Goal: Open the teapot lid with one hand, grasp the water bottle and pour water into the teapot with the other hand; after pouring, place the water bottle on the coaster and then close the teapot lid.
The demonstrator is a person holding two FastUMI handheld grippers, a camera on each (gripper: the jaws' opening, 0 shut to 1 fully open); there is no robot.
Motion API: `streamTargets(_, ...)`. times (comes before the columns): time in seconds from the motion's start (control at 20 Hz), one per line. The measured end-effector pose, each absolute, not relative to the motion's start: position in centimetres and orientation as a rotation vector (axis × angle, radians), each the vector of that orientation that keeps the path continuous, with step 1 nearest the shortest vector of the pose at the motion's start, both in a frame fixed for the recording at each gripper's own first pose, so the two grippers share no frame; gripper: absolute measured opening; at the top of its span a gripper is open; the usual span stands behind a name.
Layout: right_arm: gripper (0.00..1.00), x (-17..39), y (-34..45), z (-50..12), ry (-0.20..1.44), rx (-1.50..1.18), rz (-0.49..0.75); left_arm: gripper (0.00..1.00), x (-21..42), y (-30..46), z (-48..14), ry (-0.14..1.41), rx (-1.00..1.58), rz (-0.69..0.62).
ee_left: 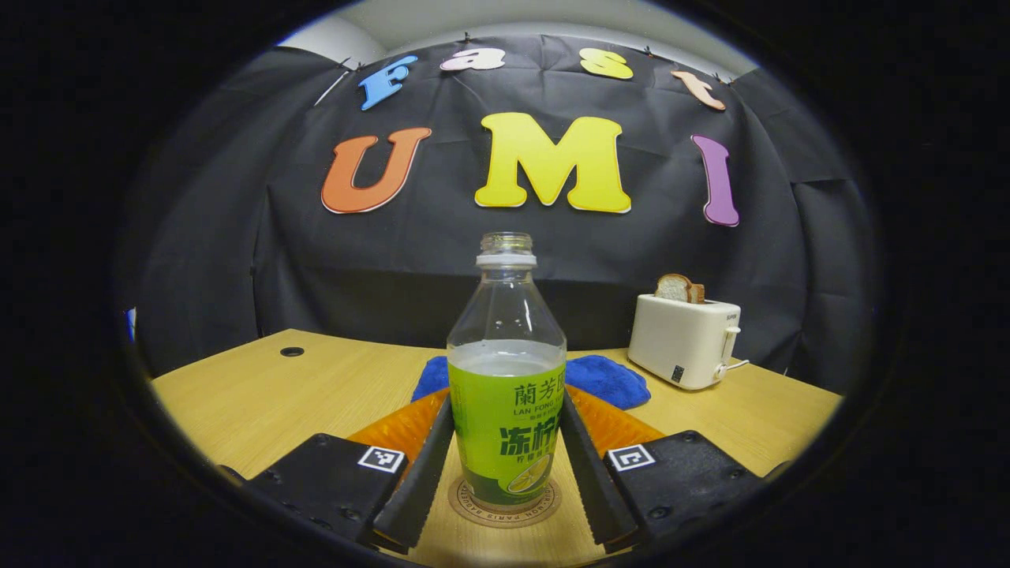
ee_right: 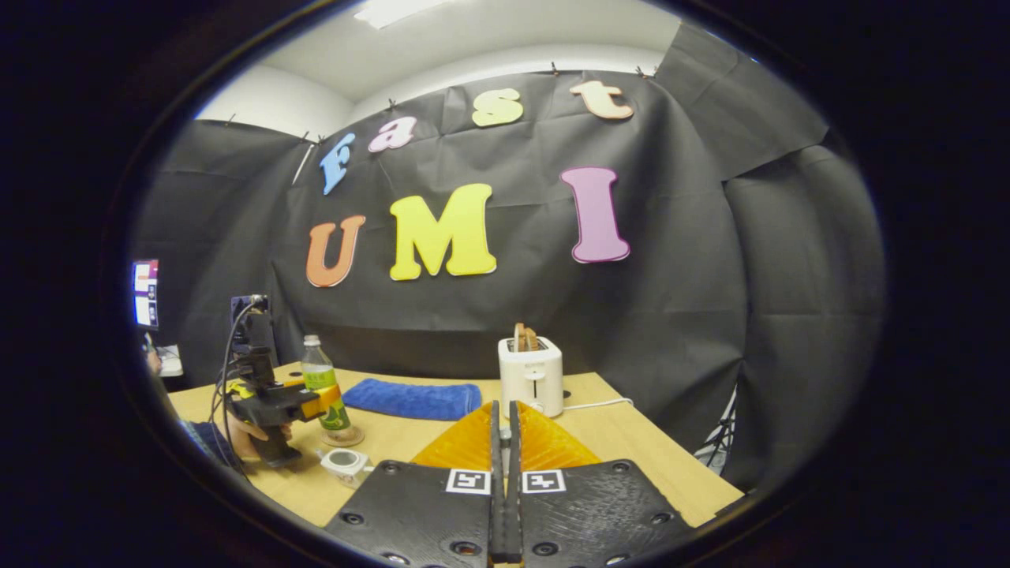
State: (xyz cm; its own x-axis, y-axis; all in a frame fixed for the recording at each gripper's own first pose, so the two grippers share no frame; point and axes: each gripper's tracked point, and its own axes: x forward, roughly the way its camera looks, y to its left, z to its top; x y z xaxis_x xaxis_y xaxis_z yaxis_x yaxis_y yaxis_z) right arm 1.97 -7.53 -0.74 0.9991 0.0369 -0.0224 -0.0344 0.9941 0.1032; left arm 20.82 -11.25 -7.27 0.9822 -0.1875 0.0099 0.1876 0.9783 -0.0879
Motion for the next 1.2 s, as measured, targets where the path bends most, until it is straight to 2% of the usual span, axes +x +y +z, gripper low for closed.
streamTargets(0.4, 0.00, 2.3, -6.7, -1.3, 0.040, 0.087, 0.046, 0.81, 20.9, -12.1, -8.3, 0.003, -0.037, -0.198)
streamTargets(0.55, 0.00, 2.2, -6.4, -1.3, 0.036, 0.084, 0.050, 0.98, 20.0, -12.4, -7.1, -0.021, -0.055, -0.220)
streamTargets(0.8, 0.00, 2.6, -4.5, -1.9, 0.044, 0.083, 0.076, 0.98, 18.0, -11.4, -4.3, -0.094, -0.055, -0.191)
streamTargets(1.05, 0.00, 2.8, 0.5, -3.5, 0.061, 0.043, 0.160, 0.98, 15.0, -10.9, -1.8, -0.136, -0.060, -0.191)
streamTargets(1.2, 0.00, 3.3, 5.1, -5.3, 0.082, 0.083, 0.266, 0.98, 12.6, -9.1, -1.0, -0.148, -0.066, -0.144)
